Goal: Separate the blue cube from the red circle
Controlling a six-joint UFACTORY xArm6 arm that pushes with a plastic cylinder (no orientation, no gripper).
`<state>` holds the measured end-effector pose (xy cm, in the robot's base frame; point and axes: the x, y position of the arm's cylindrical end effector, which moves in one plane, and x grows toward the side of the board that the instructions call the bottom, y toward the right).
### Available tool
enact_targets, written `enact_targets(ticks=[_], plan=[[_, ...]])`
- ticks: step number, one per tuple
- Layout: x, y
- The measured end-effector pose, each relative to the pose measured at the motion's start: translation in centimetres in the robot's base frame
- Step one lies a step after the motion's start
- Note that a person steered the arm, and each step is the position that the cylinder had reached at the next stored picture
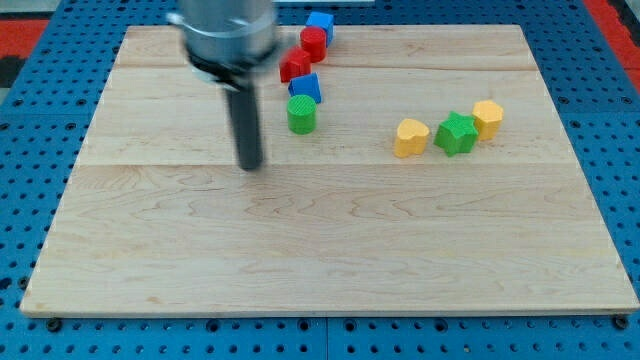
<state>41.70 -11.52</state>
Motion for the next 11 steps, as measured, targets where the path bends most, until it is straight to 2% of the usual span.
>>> enact_targets(ticks=[1, 2, 3, 4, 5, 6, 7, 8, 9, 10, 11], plan=[[-5.5, 1.8], [-6.2, 11.2], [-4.9, 19.1], [-5.4, 14.4], [-2.5, 10.1], [-4.1, -5.3], [-12.0, -10.5], [-18.8, -7.3], [-22.3, 0.9], [-22.4, 4.0], [-22.5, 12.0]])
